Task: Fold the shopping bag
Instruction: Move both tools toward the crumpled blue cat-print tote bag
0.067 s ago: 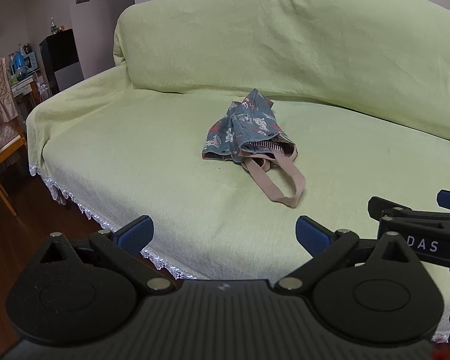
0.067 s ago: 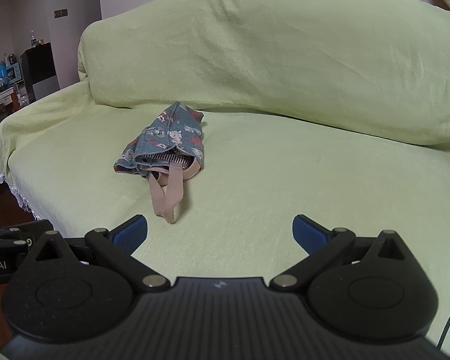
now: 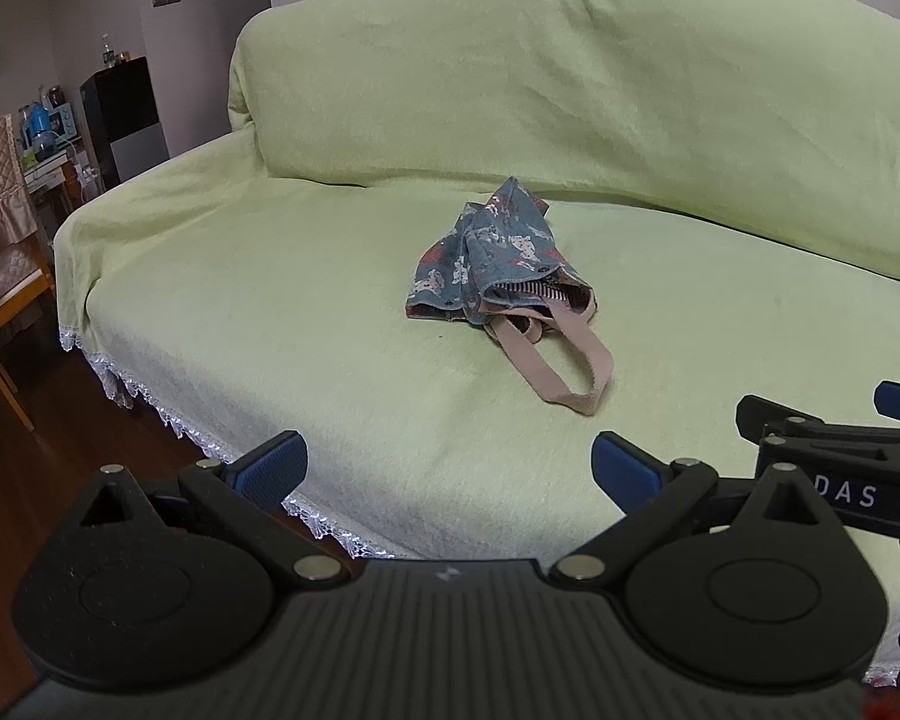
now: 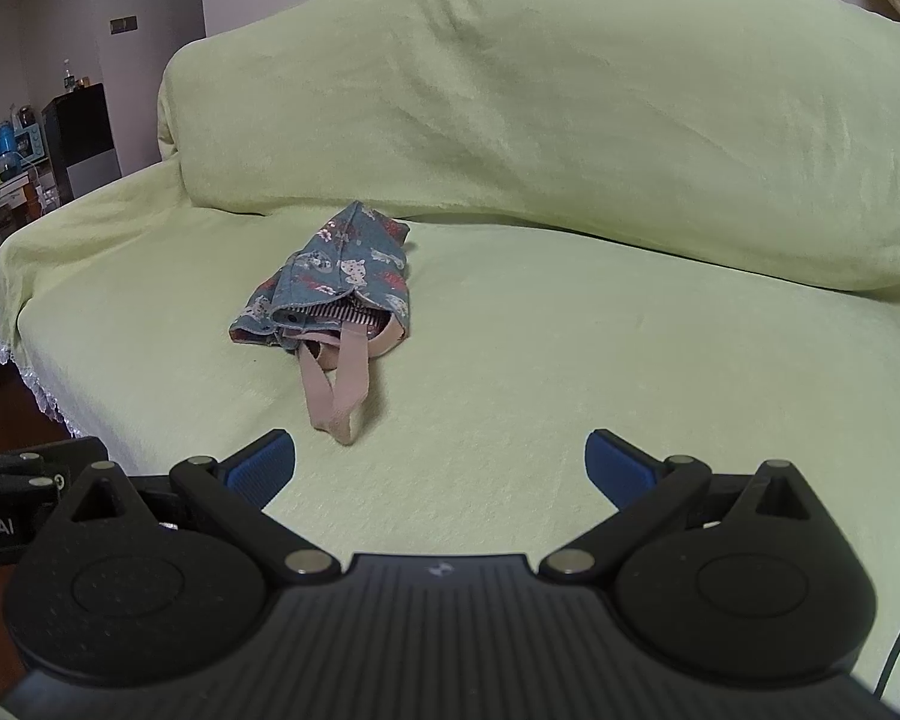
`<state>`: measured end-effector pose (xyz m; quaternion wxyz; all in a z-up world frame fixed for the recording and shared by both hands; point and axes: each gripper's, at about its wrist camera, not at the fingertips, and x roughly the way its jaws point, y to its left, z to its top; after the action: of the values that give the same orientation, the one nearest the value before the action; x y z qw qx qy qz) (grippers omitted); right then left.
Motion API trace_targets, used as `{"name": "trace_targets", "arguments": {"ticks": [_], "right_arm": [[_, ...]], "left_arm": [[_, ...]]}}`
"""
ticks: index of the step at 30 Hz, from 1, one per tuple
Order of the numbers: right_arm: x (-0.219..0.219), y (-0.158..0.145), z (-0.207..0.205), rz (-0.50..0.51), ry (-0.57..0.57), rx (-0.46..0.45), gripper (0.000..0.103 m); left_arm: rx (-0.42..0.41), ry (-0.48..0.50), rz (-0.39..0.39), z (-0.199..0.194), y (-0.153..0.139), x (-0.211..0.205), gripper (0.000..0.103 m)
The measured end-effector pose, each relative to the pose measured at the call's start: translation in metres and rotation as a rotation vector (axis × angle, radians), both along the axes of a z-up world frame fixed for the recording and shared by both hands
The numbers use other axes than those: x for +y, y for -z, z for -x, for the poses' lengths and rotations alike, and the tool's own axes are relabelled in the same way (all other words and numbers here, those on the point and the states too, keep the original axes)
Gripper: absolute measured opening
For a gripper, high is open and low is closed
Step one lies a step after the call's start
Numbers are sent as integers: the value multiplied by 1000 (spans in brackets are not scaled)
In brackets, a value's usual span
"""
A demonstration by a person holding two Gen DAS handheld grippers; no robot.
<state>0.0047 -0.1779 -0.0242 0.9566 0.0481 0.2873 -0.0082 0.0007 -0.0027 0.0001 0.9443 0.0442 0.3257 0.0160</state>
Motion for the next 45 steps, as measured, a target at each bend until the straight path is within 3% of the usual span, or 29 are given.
{"name": "trace_targets", "arguments": {"ticks": [5,10,20,45], "right_arm": [[3,3,-4,33,1,7,102],[7,5,-6,32,7,3,102],[5,11,-22,24,-2,42,102],[13,23,-53,45,-18,82,102]], "left_arm": [[19,6,49,-7,4,3,102],[16,-16,0,-11,8,3,102],[25,-50,0,-14,10,20,102],[69,-30,-1,-42,28,28,102]]}}
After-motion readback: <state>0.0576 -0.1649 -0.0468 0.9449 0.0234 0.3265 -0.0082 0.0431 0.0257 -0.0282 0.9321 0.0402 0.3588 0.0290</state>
